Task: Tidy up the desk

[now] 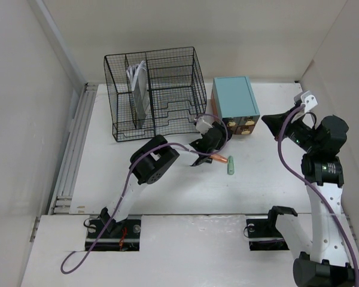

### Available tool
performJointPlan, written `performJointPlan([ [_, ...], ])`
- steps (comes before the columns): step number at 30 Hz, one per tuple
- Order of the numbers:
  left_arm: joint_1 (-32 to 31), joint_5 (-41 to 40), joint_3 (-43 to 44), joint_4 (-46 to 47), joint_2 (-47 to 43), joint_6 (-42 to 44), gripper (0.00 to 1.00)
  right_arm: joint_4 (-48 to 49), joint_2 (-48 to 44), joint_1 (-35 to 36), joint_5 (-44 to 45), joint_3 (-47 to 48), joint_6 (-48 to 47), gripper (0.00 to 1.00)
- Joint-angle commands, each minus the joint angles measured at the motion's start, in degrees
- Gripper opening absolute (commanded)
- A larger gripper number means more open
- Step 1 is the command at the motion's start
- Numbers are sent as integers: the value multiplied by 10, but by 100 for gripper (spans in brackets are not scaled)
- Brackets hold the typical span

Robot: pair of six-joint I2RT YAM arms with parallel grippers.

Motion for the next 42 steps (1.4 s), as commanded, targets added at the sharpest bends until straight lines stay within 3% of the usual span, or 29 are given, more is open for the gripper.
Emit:
performJointPlan([
  [1, 13, -30, 10, 41, 1, -6, 44, 34, -7, -3, -18, -3, 3, 0],
  [9, 23, -35, 26, 41, 12, 19, 44, 34, -13, -3, -24, -8, -2, 0],
  [22, 23, -9, 7, 86, 17, 35, 26, 34, -18, -3, -34, -8, -13, 0],
  [42, -26, 65, -47, 100, -17, 62, 26, 34, -18, -3, -40, -13, -13, 0],
])
